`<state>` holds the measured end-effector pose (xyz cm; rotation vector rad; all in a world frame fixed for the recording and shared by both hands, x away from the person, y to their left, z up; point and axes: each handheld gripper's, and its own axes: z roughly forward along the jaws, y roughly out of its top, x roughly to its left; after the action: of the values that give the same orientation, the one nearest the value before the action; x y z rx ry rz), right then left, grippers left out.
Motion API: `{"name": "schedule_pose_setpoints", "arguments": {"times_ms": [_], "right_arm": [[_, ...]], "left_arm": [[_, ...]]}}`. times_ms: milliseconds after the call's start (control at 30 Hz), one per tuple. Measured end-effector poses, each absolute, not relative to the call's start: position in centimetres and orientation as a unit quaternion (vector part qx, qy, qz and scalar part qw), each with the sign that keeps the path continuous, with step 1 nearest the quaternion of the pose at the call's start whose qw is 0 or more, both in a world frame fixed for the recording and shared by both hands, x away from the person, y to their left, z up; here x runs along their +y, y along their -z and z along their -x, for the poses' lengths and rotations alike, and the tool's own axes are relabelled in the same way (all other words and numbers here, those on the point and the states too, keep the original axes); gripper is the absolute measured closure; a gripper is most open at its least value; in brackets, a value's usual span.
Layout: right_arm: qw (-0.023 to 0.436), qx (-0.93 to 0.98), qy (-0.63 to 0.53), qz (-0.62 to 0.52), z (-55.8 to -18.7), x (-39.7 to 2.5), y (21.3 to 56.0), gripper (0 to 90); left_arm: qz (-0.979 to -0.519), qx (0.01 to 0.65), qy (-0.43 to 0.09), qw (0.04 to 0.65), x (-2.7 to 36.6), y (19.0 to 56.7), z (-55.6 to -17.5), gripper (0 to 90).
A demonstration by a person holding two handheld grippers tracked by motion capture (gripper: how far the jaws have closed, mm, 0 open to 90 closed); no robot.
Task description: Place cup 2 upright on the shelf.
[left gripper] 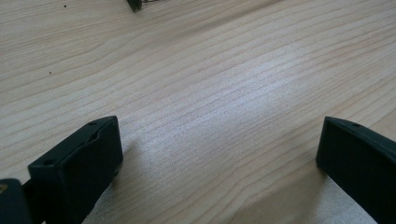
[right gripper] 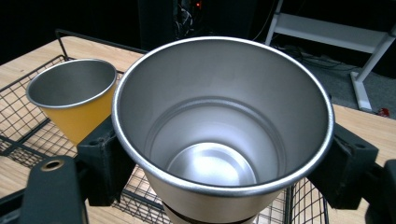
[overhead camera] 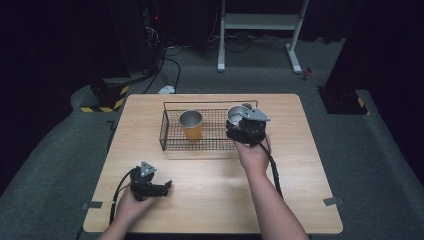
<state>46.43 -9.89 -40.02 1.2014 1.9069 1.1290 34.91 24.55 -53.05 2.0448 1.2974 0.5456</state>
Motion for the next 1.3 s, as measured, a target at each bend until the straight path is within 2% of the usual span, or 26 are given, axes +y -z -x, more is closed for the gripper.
{"name": "schedule_pose_setpoints", "arguments": {"times_ms": [833, 1300], "right_arm": [[0.301, 0.724, -0.4, -0.474, -49.7, -8.5, 40.0, 18.6], [0.289, 0.728, -0.384, -0.489, -50.7, -8.7, 41.4, 18.6]], "left_arm": [[-0.778, 0.496, -0.208, 0.325, 24.5, 53.1, -34.9, 0.7], [-0.779, 0.494, -0.208, 0.324, 24.5, 53.1, -34.9, 0.6]]}}
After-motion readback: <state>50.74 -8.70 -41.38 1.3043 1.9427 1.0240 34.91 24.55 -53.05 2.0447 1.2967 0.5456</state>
